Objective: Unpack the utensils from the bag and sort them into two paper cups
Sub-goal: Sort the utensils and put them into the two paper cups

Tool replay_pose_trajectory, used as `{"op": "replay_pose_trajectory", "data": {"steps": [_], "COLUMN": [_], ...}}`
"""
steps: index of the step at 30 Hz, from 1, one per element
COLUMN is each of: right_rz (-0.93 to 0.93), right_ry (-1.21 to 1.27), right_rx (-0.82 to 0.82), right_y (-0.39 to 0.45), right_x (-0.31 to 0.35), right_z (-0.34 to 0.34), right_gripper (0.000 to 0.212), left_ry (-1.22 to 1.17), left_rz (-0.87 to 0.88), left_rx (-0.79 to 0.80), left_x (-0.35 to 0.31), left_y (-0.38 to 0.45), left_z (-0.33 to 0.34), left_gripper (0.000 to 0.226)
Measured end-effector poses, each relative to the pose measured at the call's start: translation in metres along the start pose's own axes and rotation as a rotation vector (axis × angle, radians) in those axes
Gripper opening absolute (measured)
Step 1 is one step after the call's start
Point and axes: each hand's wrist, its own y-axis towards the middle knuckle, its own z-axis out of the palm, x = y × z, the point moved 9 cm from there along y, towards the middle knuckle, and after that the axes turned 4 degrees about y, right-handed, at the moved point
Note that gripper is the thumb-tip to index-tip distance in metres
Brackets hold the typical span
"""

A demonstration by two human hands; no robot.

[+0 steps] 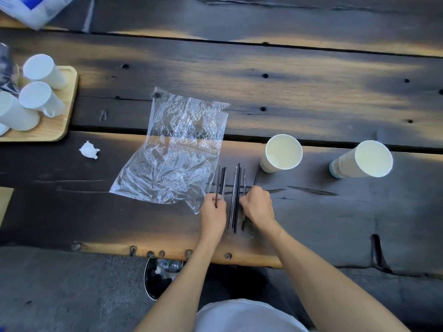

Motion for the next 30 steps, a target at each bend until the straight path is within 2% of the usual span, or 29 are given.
{"op": "replay_pose_trajectory", "data": {"steps": [5, 7, 9, 12, 16, 18, 21, 27, 30], "right_rz": [-0.037, -0.042, -0.069, -0.125, -0.136, -0.172, -0.229, -0.219, -0.243], "right_ry": [0.317, 0.479, 0.511, 0.428, 0.167, 0.050, -0.128, -0.272, -0.362], "right_rx": [0.048, 0.156, 0.251, 0.307, 0.075, 0.044, 0.030, -0.012, -0.023], "right_y": [-0.011, -0.018, -0.022, -0.020, -0.007, -0.006, -0.007, -0.005, -0.007], "right_x": [0.011, 0.018, 0.021, 0.024, 0.018, 0.022, 0.027, 0.024, 0.031], "right_z": [-0.001, 0.011, 0.023, 0.033, 0.020, 0.021, 0.024, 0.020, 0.020], "right_gripper": [0.016, 0.017, 0.017, 0.020, 0.015, 0.014, 0.014, 0.023, 0.019], "left_ry": [-0.434, -0.554, -0.600, -0.497, -0.489, -0.512, -0.541, -0.544, -0.534], "left_rz": [-0.208, -0.239, -0.243, -0.240, -0.247, -0.259, -0.285, -0.303, -0.313], "left_rx": [0.120, 0.229, 0.296, 0.237, 0.119, 0.086, 0.072, 0.073, 0.089], "left_x": [0.009, 0.002, -0.003, 0.008, 0.023, 0.026, 0.031, 0.031, 0.030], "left_y": [0.000, -0.008, -0.014, -0.010, -0.003, -0.003, -0.003, -0.004, -0.004], "left_z": [0.014, 0.024, 0.027, 0.015, -0.004, -0.009, -0.011, -0.012, -0.010], "left_gripper": [0.020, 0.022, 0.022, 0.021, 0.022, 0.021, 0.020, 0.021, 0.020]}}
